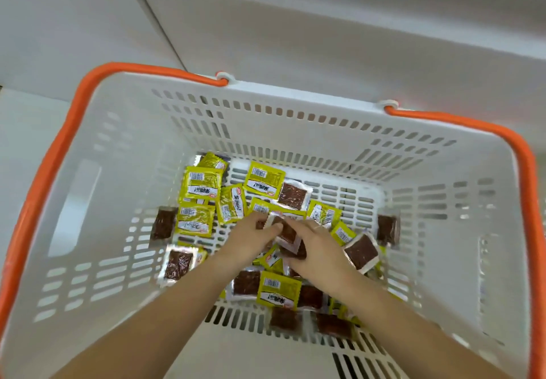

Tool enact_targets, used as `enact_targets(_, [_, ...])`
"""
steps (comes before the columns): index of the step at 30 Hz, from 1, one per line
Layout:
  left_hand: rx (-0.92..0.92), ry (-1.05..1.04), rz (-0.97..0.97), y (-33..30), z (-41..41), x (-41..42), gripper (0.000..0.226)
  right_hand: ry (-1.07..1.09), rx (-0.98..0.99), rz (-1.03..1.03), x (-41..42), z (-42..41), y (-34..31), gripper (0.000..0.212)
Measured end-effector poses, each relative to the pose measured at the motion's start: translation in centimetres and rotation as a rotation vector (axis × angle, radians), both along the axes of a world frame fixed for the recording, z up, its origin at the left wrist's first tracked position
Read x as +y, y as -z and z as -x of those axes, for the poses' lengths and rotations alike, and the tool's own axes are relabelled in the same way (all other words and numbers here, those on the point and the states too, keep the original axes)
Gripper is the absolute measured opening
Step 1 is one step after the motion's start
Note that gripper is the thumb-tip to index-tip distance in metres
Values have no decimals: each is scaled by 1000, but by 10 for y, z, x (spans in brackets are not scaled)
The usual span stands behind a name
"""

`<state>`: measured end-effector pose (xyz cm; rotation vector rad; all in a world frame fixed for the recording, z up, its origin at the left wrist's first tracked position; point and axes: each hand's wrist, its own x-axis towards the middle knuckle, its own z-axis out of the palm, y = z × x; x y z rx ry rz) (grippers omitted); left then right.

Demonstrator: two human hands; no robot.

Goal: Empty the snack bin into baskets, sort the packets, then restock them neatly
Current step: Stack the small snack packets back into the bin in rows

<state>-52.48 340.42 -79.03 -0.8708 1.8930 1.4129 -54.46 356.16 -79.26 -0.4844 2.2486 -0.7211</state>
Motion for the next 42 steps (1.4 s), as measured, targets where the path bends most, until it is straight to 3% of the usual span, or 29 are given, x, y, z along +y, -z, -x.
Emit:
enact_targets(2, [-14, -16, 3, 2, 0, 0, 34, 63, -130, 38, -2, 0, -3, 71])
enact_targets(5, [-57, -73, -30, 4, -2, -5, 25, 393, -327, 170, -2, 0, -5, 55])
enact_targets(7, [-81, -126, -77, 4, -4, -8, 25, 491, -290, 172, -1, 0, -7, 56])
enact_targets(11, [-85, -213, -100, 5, -7, -14, 21, 67, -24, -107, 1, -2, -7, 78])
enact_targets(14, [-70, -269, -91, 7, -6, -21, 22, -23, 104, -216, 0, -7, -2, 77])
enact_targets(16, [-66, -355, -158, 5, -3, -25, 23, 133, 13, -115, -2, -6, -3, 75])
enact_targets(18, [-63, -411, -239, 3, 0, -25, 26, 418, -231, 71, -5, -2, -8, 70])
enact_targets(20, [-58, -432, -297, -1, 1, -22, 26, 678, -450, 251, -7, 3, -13, 51])
enact_targets(24, [-36, -502, -368, -10, 3, -11, 18, 1031, -686, 476, -6, 12, -25, 5])
enact_targets(26, [-7, -476, -346, -15, 4, -5, 27, 1073, -768, 560, -6, 13, -32, 6])
enact_targets(28, [12, -388, -319, -17, 4, 0, 32, 965, -726, 525, -7, 11, -35, 10])
enact_targets(30, [1, -363, -298, -18, 4, 2, 55, 922, -700, 487, -8, 8, -36, 13])
enact_targets(31, [11, -404, -298, -20, 5, 2, 52, 924, -703, 490, -9, 8, -35, 14])
enact_targets(33, [73, -479, -272, -24, 7, -1, 23, 963, -720, 500, -8, 8, -37, 18])
enact_targets(35, [294, -368, -149, -27, 6, -6, 15, 1077, -716, 511, -6, 11, -38, 28])
enact_targets(38, [534, -31, -76, -28, 4, -9, 35, 1163, -791, 588, -4, 17, -36, 21])
enact_targets(42, [446, 231, -95, -28, 2, -6, 46, 1147, -827, 620, -2, 16, -32, 27])
